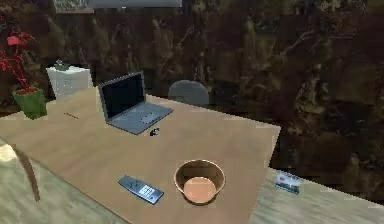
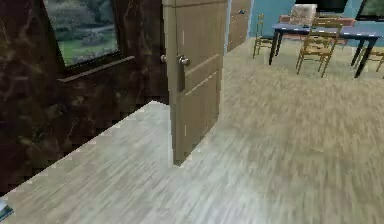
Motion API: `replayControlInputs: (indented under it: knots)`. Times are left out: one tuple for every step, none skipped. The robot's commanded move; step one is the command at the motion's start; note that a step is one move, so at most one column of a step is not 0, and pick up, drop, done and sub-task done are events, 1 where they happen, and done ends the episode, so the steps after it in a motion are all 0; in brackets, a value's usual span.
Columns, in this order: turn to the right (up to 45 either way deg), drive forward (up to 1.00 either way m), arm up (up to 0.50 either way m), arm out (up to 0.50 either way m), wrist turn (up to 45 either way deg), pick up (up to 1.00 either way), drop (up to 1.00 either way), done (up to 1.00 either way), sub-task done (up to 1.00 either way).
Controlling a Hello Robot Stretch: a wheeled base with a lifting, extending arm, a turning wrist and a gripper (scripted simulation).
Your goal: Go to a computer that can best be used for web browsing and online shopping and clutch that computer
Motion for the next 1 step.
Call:
replayControlInputs:
  knots:
    - [-45.0,0.00,0.00,0.00,0.0,0.00,0.00,0.00,0.00]
